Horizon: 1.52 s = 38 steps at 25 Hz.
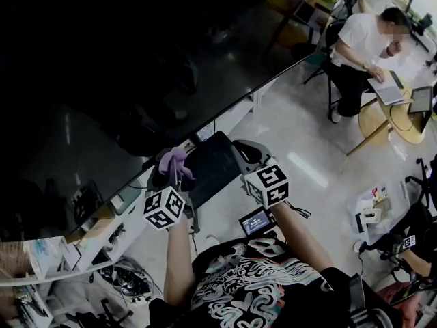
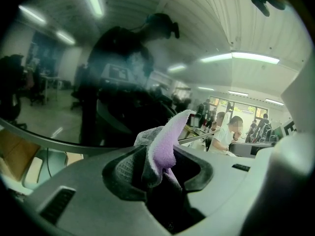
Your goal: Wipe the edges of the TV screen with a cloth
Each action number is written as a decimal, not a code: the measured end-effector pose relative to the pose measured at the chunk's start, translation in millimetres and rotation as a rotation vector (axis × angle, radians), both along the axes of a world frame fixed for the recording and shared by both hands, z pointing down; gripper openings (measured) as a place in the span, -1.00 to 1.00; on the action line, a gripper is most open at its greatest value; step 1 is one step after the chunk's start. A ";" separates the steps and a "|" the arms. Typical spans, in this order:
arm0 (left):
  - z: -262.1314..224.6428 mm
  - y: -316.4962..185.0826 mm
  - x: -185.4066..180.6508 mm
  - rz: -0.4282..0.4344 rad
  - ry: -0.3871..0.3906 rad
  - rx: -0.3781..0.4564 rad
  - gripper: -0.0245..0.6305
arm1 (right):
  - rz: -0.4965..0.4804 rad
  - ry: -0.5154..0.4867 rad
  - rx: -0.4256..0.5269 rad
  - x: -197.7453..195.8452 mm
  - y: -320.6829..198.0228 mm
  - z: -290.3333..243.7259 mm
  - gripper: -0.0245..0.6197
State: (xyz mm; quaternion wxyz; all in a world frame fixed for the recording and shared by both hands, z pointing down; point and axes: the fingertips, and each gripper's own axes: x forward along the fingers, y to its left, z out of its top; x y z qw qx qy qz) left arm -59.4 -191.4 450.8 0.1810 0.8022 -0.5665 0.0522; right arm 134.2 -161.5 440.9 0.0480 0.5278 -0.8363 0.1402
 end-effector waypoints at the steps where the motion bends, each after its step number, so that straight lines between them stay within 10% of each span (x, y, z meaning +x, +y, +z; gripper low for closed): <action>1: -0.2 -0.2 2.0 -0.001 -0.001 0.000 -0.46 | 0.000 -0.001 0.001 3.1 -0.3 -0.6 -0.81; 38: -1.4 -21.8 76.9 0.024 -0.002 -0.029 -0.46 | 0.079 -0.030 -0.003 98.4 -1.2 1.7 -0.81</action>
